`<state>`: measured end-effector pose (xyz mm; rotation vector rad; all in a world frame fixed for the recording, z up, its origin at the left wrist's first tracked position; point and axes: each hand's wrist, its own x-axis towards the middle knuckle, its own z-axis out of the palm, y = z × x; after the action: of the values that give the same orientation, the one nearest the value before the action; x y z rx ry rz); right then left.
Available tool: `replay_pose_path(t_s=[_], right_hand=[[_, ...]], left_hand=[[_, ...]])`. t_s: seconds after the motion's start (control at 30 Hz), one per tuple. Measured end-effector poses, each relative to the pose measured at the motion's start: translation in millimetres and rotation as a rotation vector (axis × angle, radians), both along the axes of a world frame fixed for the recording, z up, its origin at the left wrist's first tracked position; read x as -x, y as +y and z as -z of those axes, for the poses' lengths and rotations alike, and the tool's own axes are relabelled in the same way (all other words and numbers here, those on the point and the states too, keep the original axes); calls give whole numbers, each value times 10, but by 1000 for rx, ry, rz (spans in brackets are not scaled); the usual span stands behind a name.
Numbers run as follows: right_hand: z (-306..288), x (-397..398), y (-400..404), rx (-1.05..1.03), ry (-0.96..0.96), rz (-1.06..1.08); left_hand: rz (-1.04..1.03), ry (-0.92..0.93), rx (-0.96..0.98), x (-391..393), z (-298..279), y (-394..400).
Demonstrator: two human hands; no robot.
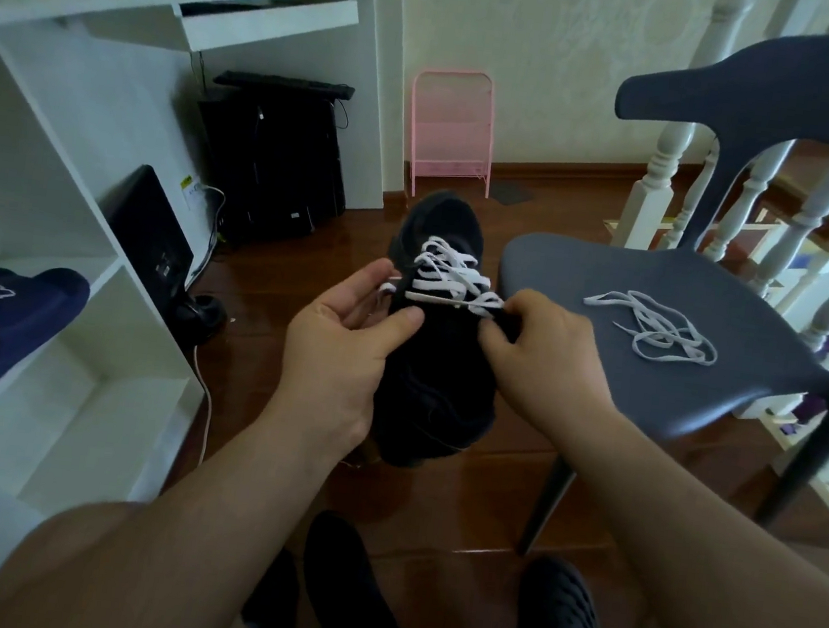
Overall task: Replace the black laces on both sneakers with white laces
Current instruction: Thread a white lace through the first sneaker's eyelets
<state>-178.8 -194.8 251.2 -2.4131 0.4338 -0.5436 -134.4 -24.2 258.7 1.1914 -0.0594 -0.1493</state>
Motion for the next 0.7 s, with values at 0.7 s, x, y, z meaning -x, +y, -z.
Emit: replay_pose_path(t_s=[0.7], right_hand=[[36, 57, -87, 76, -207, 27]], left_hand=[[274, -459, -1253, -247, -109, 362]])
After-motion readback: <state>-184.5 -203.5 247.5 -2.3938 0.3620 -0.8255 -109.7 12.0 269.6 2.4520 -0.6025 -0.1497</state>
